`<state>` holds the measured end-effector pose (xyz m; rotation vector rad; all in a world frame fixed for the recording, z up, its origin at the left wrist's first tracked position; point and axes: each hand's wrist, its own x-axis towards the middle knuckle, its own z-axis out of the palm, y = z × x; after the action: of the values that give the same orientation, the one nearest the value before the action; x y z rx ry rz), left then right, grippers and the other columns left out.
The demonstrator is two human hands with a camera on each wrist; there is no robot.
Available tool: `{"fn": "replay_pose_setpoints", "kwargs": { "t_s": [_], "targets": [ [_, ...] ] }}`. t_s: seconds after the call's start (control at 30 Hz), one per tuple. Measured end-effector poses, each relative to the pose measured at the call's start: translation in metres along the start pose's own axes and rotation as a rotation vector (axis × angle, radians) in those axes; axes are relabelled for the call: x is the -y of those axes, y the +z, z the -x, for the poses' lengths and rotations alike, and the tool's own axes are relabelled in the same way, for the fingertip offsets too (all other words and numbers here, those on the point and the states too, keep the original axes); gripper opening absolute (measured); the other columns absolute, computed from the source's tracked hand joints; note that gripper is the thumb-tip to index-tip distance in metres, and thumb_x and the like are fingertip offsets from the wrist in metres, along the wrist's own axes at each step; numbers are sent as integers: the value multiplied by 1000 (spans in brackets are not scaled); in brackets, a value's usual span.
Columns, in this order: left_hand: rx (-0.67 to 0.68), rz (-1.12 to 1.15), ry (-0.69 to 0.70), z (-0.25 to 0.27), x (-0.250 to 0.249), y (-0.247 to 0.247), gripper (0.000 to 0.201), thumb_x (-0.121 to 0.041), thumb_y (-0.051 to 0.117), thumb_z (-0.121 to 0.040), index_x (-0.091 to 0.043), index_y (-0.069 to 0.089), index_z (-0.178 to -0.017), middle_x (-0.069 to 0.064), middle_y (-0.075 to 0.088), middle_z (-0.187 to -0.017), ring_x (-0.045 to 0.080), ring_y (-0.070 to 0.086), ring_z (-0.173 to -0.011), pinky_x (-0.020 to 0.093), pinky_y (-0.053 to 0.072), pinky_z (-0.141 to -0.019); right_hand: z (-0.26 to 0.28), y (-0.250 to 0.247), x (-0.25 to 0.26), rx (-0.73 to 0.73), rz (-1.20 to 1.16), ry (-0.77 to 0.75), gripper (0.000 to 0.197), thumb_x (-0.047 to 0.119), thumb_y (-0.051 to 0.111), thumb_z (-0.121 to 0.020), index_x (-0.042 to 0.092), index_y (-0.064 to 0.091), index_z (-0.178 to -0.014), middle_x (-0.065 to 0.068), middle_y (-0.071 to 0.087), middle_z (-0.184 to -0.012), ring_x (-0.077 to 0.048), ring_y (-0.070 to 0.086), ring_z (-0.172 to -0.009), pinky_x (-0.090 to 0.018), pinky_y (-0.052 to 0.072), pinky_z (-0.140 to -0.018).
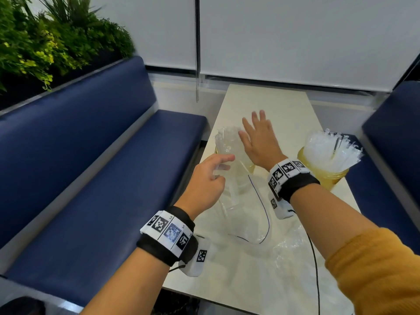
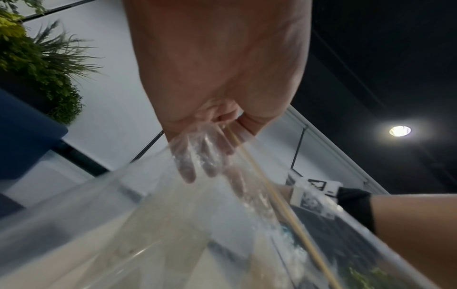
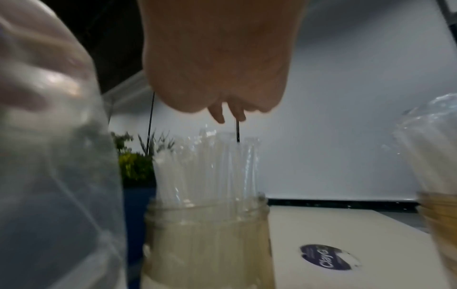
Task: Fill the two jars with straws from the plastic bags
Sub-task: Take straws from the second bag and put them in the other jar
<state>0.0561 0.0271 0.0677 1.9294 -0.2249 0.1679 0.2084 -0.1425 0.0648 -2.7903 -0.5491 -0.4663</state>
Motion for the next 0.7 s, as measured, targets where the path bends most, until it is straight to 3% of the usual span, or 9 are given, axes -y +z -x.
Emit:
{"fn": "replay_pose_setpoints", "kwargs": {
  "t_s": [0.03, 0.1, 0.17, 0.23, 0.33, 0.4, 0.47, 0.57, 0.7],
  "targets": [
    [19, -1, -1, 0, 0, 0, 63, 16, 41, -87, -19, 60, -135, -7, 59, -135, 2, 59, -118, 10, 49, -79, 6, -9, 4, -175, -90, -9, 47, 38, 31, -107, 12, 55, -139, -13, 48, -147, -32, 35, -142, -47, 33, -115],
    [45, -3, -6, -2, 1, 1, 66, 16, 40, -87, -18, 56, -140, -6, 56, -142, 4, 56, -125, 19, 47, -99, 22, -30, 18, -510, -239, -93, 40, 33, 41, -103, 11, 73, -93, -6, 70, -93, -23, 62, -90, -39, 51, -76],
    [60, -1, -9, -4, 2, 1, 69, 17, 38, -85, -18, 54, -142, -6, 54, -144, 4, 55, -127, 21, 45, -104, 42, -51, 37, -582, -264, -200, 44, 25, 49, -100, 10, 63, -61, 3, 52, -54, -19, 48, -50, -34, 40, -50],
    [59, -6, 5, -6, 0, 2, 69, 18, 39, -83, -15, 54, -141, -2, 56, -141, 5, 55, -127, 10, 45, -98, 62, -60, 57, -409, -202, -228, 43, 21, 55, -95, 13, 54, -52, 6, 35, -45, -20, 36, -43, -29, 34, -46],
    [50, -19, 17, -7, -2, 4, 66, 20, 39, -86, -11, 53, -143, 1, 54, -143, 7, 52, -127, 2, 42, -95, 85, -46, 66, 186, -117, -161, 35, 23, 54, -95, 16, 62, -61, -2, 46, -53, -23, 45, -50, -33, 38, -56],
    [68, 3, -5, -4, -3, 8, 69, 21, 36, -86, -13, 51, -145, 0, 50, -147, 8, 51, -130, 14, 43, -105, 99, -33, 69, 450, -62, -137, 20, 26, 58, -95, 13, 73, -95, -9, 65, -87, -28, 63, -79, -33, 46, -71],
    [83, 22, -8, -2, -3, 12, 71, 22, 35, -86, -14, 50, -145, -1, 48, -149, 9, 51, -132, 25, 42, -111, 109, -22, 71, 590, 7, -113, 34, 35, 61, -95, 13, 64, -121, -11, 63, -115, -31, 62, -105, -30, 43, -78],
    [79, 10, 12, 0, -1, 16, 69, 21, 34, -87, -14, 50, -145, -3, 47, -149, 8, 51, -131, 26, 41, -111, 115, -3, 76, 775, 276, -75, 51, 46, 60, -95, 8, 56, -128, -13, 61, -122, -34, 61, -112, -35, 44, -81],
    [75, -6, 12, 6, 5, 21, 68, 21, 34, -88, -13, 49, -145, -2, 48, -147, 8, 51, -130, 21, 44, -108, 117, 18, 75, 830, 327, 76, 33, 17, 58, -98, 11, 54, -130, -10, 65, -122, -31, 64, -110, -34, 43, -76]
  ]
}}
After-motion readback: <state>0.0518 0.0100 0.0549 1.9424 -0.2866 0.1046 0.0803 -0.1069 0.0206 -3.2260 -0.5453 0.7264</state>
